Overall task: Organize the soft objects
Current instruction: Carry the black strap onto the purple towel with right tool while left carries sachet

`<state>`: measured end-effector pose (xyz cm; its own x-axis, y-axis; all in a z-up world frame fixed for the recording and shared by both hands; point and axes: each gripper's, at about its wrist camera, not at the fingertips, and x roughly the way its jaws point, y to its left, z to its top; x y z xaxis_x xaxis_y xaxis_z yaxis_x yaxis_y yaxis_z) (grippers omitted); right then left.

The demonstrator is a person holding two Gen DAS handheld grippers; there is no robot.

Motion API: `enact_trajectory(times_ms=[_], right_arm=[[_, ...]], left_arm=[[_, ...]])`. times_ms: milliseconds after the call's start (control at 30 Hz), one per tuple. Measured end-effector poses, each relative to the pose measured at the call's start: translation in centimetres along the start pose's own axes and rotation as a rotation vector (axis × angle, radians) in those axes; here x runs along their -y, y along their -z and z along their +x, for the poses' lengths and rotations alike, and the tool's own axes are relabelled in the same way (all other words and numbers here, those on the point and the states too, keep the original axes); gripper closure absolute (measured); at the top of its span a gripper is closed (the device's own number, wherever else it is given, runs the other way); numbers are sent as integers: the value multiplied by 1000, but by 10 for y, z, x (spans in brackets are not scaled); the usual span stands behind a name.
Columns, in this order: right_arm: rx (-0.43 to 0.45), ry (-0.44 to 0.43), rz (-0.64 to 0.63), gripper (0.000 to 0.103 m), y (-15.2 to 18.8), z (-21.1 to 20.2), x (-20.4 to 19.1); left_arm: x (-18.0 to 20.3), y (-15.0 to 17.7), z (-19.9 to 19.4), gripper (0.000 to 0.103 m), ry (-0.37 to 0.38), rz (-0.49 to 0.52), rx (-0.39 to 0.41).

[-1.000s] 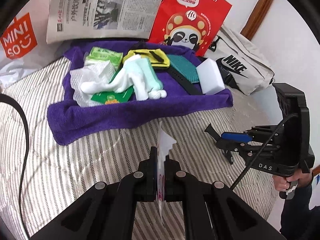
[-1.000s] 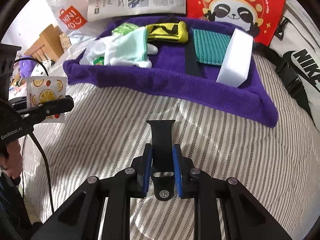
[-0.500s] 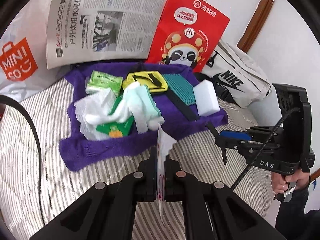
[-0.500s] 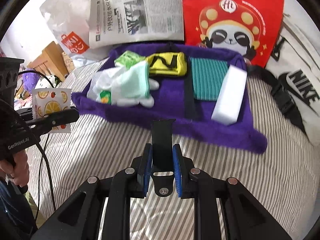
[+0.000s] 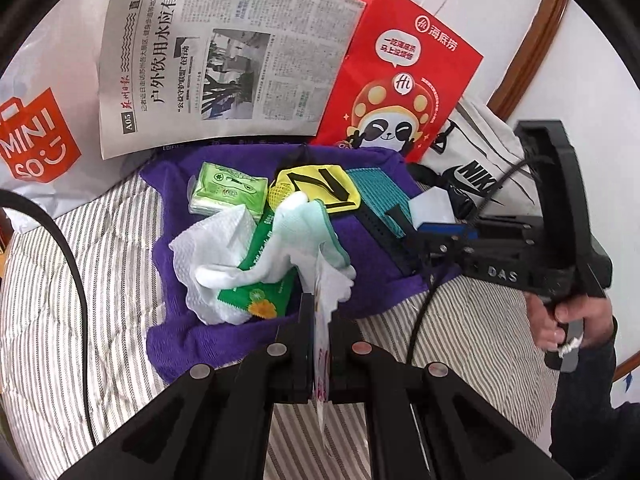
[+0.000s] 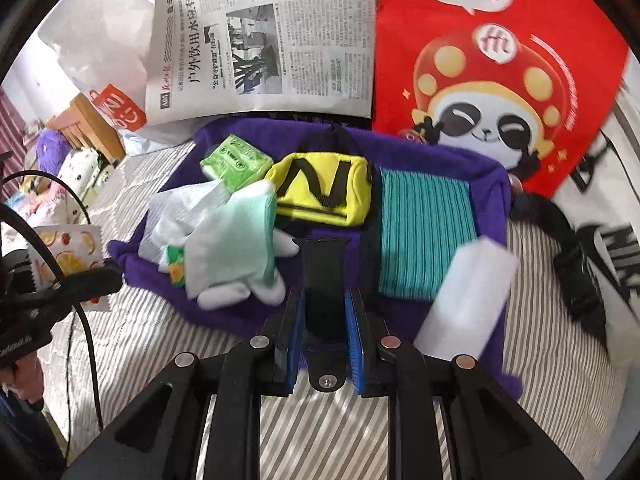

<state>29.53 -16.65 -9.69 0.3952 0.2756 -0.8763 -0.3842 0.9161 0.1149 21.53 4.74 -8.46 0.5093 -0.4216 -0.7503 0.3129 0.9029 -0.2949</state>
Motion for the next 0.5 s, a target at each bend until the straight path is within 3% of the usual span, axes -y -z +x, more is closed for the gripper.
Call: enact_trajectory(times_ms=[367, 433, 500], right_arm=[[-67, 46, -39, 83, -14, 48, 2], [-85, 49, -40, 92, -13, 55, 1], [-97, 51, -51, 92, -11, 60, -2]], left_arm=[[-11, -8, 18, 98, 13, 5, -17], [-11, -9, 19, 98, 17, 7, -16], [-12, -10, 19, 98, 19, 5, -14]])
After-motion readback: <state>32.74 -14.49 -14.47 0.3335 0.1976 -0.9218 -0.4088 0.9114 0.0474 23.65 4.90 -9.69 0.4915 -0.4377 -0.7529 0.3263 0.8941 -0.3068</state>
